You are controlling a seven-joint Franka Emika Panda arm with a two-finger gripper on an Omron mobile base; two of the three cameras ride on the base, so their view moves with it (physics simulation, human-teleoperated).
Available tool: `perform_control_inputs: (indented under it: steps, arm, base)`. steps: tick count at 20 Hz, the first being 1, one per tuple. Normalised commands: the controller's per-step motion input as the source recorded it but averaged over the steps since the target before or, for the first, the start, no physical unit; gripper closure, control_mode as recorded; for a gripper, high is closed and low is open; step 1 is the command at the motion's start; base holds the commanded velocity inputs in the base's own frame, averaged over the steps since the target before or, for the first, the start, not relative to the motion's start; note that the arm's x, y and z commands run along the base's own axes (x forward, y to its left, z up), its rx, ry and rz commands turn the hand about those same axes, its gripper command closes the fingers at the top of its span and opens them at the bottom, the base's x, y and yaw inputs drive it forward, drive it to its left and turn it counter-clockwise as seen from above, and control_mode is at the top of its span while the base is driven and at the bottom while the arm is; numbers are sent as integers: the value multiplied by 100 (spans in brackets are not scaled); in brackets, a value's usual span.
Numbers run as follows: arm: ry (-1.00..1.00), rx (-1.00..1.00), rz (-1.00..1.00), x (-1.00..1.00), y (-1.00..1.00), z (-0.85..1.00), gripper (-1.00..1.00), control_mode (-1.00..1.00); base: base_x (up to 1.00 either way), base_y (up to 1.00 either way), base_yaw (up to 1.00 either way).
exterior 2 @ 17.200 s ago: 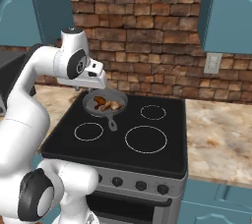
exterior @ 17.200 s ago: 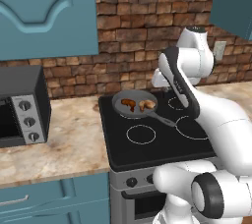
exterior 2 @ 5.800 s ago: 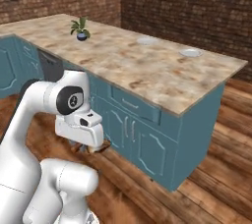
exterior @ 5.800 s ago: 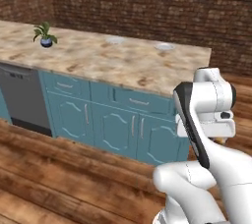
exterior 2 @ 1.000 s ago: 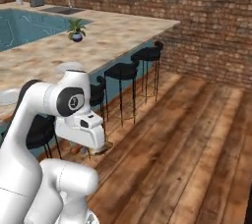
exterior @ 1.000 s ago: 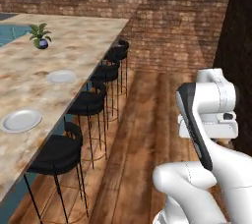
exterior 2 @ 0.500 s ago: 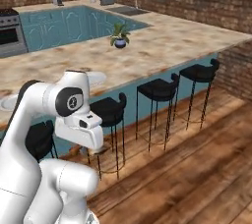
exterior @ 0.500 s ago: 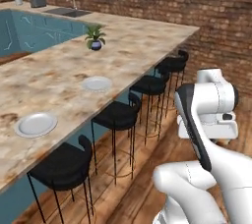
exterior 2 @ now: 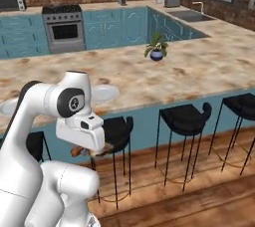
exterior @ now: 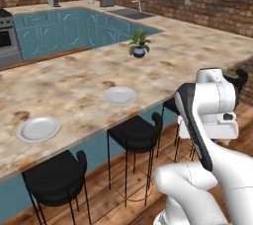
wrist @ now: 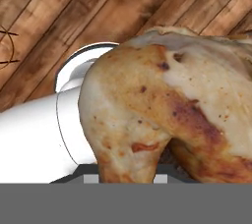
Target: Take the chicken drumsticks from the pan and place one on each plate on the dining counter.
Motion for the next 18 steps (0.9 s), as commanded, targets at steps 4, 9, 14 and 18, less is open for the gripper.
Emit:
perform_control_inputs:
  steps: [4,9,14,18]
  arm:
    - [0,0,0,0,0,0,100,100]
    - [0,0,0,0,0,0,100,100]
    - [0,0,0,0,0,0,100,100]
    - [-6,8,35,62,-26,-39,100,-100]
  base:
    - [77,-34,48]
    - [67,-25,48]
    - [67,-24,49]
    - [17,-7,12]
